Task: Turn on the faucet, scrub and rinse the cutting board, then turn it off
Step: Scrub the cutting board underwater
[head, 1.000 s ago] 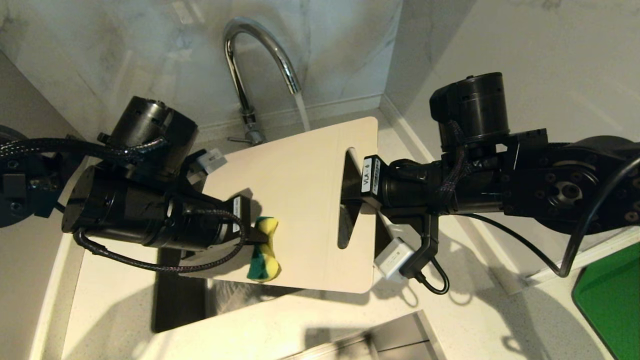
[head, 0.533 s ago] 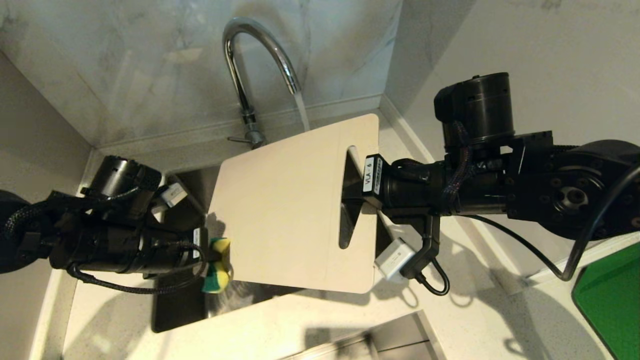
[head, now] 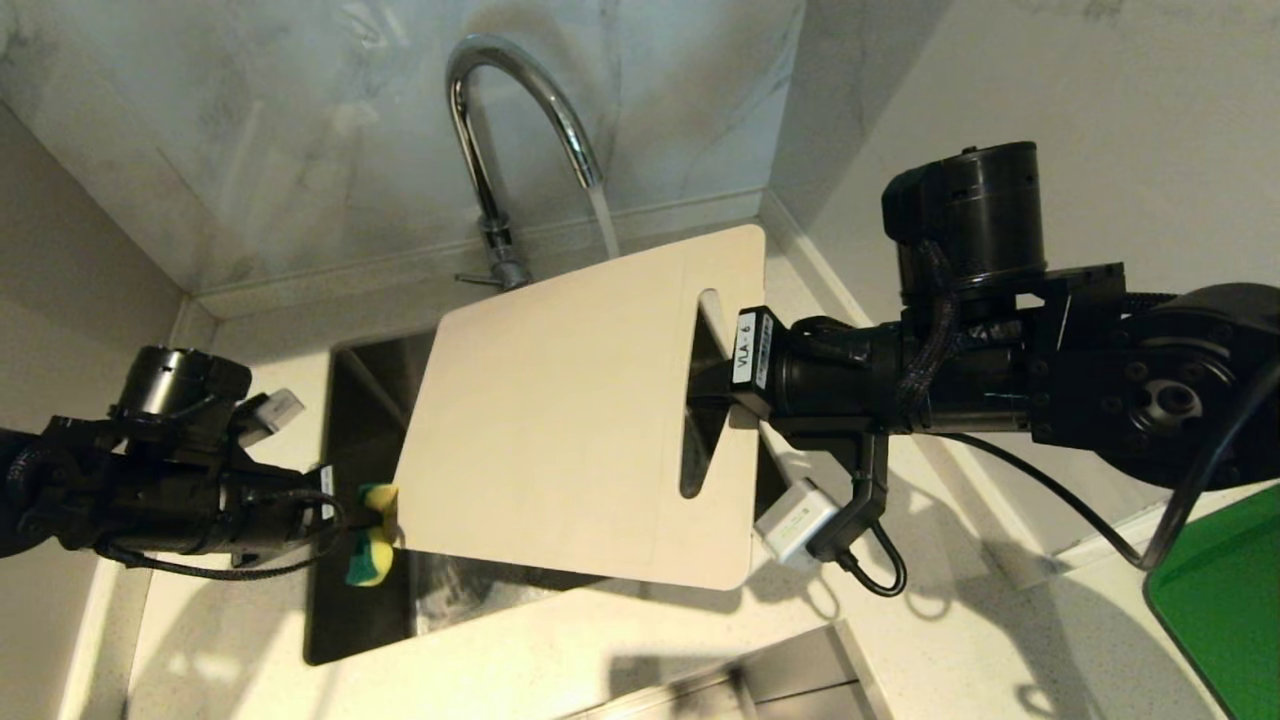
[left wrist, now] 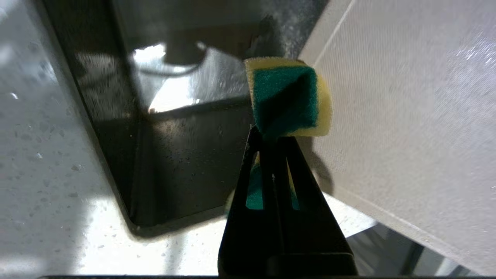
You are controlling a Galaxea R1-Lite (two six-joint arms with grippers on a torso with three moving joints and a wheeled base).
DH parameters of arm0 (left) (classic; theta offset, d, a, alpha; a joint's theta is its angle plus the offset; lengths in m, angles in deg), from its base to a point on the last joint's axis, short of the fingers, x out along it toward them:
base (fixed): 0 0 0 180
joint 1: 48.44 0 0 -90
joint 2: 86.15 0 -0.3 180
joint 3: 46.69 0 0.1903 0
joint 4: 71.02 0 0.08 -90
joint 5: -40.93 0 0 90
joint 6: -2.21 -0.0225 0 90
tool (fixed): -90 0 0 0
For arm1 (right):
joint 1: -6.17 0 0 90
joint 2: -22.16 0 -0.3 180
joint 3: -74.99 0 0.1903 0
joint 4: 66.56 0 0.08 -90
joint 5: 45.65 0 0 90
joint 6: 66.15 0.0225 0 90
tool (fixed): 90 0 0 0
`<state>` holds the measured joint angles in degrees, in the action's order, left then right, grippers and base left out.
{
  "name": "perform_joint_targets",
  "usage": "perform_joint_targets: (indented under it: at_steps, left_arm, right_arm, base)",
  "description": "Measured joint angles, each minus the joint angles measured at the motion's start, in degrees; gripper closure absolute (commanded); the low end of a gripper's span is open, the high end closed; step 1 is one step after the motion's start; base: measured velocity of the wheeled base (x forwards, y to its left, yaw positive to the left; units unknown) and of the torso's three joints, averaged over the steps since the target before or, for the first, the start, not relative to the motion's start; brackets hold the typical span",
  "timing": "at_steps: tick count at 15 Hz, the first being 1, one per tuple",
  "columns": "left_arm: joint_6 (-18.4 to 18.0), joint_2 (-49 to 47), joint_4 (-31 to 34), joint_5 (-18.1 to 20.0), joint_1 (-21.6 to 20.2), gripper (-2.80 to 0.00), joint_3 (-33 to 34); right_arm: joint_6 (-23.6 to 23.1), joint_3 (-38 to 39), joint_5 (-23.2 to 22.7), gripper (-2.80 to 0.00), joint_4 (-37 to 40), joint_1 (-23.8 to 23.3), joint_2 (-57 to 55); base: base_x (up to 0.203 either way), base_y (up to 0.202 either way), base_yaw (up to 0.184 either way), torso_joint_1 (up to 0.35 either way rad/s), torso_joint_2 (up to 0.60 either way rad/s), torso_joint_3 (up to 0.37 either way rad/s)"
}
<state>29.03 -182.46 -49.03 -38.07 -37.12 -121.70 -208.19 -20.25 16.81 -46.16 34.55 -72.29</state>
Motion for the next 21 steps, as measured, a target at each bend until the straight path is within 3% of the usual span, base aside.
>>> perform_joint_targets:
  at_steps: [12,16,21]
  left_arm:
    - [0.7,9.3,10.7,1.5,-2.4,0.00,-17.5]
    - [4.1,10.0,11.4,2.4,-3.2,0.00,-24.1]
    - [4.3,8.6,14.7,4.2,-3.5,0.00,-30.5]
  right_arm:
    - [-0.1,2.1,0.1,0.00,0.0,0.0,0.5]
    - [-0.1,2.6,0.3,0.00,0.0,0.0,0.5]
    - [-0.1,2.6,0.4,0.00,0.0,-1.0,0.1]
  base:
    - [0.000,0.000,0.000,0.000,0.00,0.000]
    - [0.000,0.000,0.000,0.000,0.00,0.000]
    - [0.000,0.000,0.000,0.000,0.00,0.000]
